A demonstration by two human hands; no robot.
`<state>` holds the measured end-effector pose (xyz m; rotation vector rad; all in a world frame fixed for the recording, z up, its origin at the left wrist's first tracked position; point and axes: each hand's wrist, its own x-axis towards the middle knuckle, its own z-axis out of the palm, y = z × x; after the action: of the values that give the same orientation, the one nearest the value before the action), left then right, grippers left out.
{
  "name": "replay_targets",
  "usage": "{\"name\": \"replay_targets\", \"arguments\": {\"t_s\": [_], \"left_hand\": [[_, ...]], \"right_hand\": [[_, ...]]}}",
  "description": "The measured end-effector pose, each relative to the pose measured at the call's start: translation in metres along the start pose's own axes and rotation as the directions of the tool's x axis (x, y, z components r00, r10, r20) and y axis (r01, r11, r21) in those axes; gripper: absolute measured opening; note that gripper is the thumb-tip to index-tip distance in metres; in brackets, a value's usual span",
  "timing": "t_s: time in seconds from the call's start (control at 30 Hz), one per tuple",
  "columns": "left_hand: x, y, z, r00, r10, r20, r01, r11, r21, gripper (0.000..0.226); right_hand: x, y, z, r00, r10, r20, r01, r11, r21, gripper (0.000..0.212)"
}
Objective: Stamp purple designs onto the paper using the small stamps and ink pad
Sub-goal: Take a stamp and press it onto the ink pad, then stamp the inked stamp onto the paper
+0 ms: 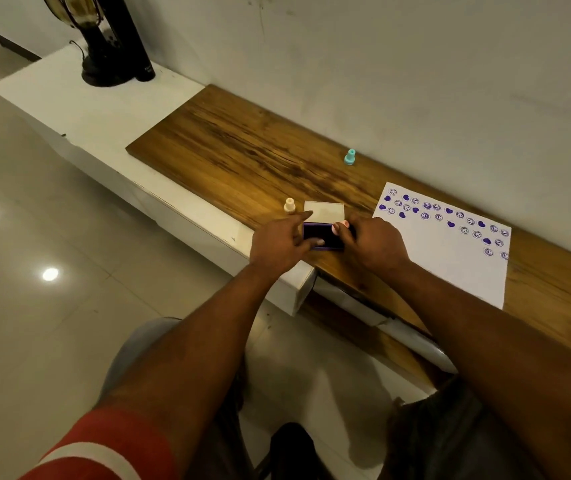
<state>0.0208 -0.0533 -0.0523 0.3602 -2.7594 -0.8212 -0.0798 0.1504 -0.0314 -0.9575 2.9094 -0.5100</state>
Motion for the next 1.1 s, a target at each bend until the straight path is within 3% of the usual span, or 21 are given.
{"name": "replay_targets", "arguments": {"t_s": [0.07, 0.2, 0.43, 0.5, 0.57, 0.67, 0.7, 0.77, 0.83, 0.93, 1.1], "left_hand": [[0.01, 0.005, 0.0, 0.993, 0.081, 0.091, -0.09, 0.99, 0.106, 0.079], [0.021, 0.004, 0.009, 0.982, 0.062, 0.18, -0.108, 0.96, 0.259, 0.078], [0.023, 0.005, 0.016, 0.987, 0.012, 0.162, -0.066, 0.942, 0.328, 0.064], [0.023, 0.006, 0.015, 0.987, 0.001, 0.161, -0.053, 0.945, 0.322, 0.063], [0.022, 0.006, 0.015, 0.987, -0.013, 0.163, -0.035, 0.956, 0.29, 0.064], [0.021, 0.006, 0.016, 0.984, -0.028, 0.174, -0.02, 0.962, 0.271, 0.066], [0.021, 0.007, 0.016, 0.985, -0.033, 0.171, -0.015, 0.963, 0.268, 0.065], [0.022, 0.007, 0.015, 0.987, -0.046, 0.152, 0.004, 0.964, 0.267, 0.062], [0.021, 0.007, 0.016, 0.987, -0.057, 0.148, 0.016, 0.965, 0.26, 0.06], [0.021, 0.007, 0.016, 0.987, -0.07, 0.148, 0.034, 0.971, 0.238, 0.062], [0.023, 0.011, 0.014, 0.984, -0.095, 0.154, 0.057, 0.97, 0.236, 0.061]], "right_hand": [[-0.002, 0.002, -0.001, 1.0, 0.011, 0.002, -0.011, 1.0, -0.001, 0.057], [-0.004, 0.008, 0.0, 0.999, 0.023, 0.032, -0.022, 0.999, -0.029, 0.055], [0.005, -0.005, -0.016, 0.995, -0.039, 0.087, 0.047, 0.995, -0.089, 0.05], [0.016, -0.021, -0.038, 0.993, -0.117, -0.01, 0.114, 0.982, -0.151, 0.045], [0.035, -0.036, -0.069, 0.965, -0.168, -0.202, 0.126, 0.971, -0.205, 0.045], [0.054, -0.051, -0.088, 0.858, -0.176, -0.483, 0.032, 0.956, -0.291, 0.042], [0.053, -0.052, -0.079, 0.883, -0.15, -0.445, 0.024, 0.961, -0.275, 0.04], [0.033, -0.051, -0.036, 0.989, -0.053, -0.137, 0.017, 0.968, -0.251, 0.031], [0.008, -0.044, 0.006, 0.98, 0.07, 0.187, -0.007, 0.949, -0.316, 0.03], [0.012, -0.034, 0.019, 0.972, 0.043, 0.232, 0.062, 0.902, -0.427, 0.042], [0.021, -0.033, 0.015, 0.967, 0.055, 0.249, 0.065, 0.892, -0.448, 0.042]]}}
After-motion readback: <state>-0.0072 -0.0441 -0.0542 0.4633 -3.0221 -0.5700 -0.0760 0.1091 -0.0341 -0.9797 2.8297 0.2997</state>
